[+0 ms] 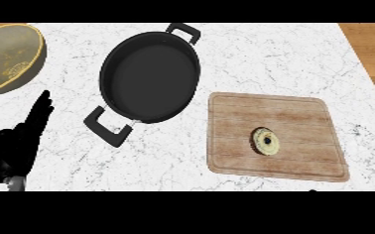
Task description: Pick the cupcake from the cutting board and place it in the pot
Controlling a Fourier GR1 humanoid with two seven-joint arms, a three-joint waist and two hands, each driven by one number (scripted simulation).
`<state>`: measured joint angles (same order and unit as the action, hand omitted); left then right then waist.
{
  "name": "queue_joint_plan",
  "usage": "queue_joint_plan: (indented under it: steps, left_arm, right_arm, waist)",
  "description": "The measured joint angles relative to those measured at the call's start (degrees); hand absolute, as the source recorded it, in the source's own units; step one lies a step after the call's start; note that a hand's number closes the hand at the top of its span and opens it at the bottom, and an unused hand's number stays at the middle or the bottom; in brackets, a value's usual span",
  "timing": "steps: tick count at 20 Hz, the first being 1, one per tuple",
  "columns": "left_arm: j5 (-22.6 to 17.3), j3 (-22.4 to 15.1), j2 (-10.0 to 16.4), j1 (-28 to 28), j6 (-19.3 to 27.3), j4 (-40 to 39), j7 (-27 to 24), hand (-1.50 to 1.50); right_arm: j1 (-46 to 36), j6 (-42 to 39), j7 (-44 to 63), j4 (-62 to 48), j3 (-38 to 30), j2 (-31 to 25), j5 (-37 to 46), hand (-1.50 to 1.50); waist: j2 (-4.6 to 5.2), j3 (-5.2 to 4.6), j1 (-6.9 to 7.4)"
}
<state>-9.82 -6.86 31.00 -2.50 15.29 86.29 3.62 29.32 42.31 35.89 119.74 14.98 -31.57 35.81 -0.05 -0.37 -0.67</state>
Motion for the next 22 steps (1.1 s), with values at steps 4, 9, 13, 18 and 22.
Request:
queue_joint_plan:
  steps: [4, 9, 13, 18, 22]
  left_arm:
    - [0.44, -0.29, -0.25, 1.57, -0.54, -0.43, 0.6, 0.0]
    - [1.08, -1.26, -1.16, 3.13, -0.69, -0.26, 1.28, 0.0]
    - [1.42, -1.44, -1.23, 4.38, -1.13, -0.71, 1.84, 0.0]
    - [2.08, -1.69, -1.77, 3.92, -1.06, -0.68, 1.54, 0.0]
    - [1.99, -0.94, -2.24, 4.29, -1.38, -2.17, 0.87, 0.0]
  right_arm:
    - [-3.98, -11.31, 12.66, 6.36, 0.38, -2.17, 2.3, -1.5]
    - [-10.58, -24.78, 24.0, 7.76, 2.5, -4.38, -1.41, -1.5]
    - [-16.13, -32.14, 28.87, 6.09, 3.73, -4.45, -7.9, -1.5]
    - [-25.02, -37.33, 32.39, 1.18, 4.0, -2.9, -15.51, -1.5]
    - [-31.68, -40.45, 33.59, -4.3, 4.37, -1.68, -20.1, -1.5]
  waist:
    - [0.36, 0.0, 1.12]
    - [0.74, 0.01, 2.81]
    - [0.93, 0.06, 3.58]
    - [0.76, 0.13, 3.83]
    - [0.63, 0.17, 3.3]
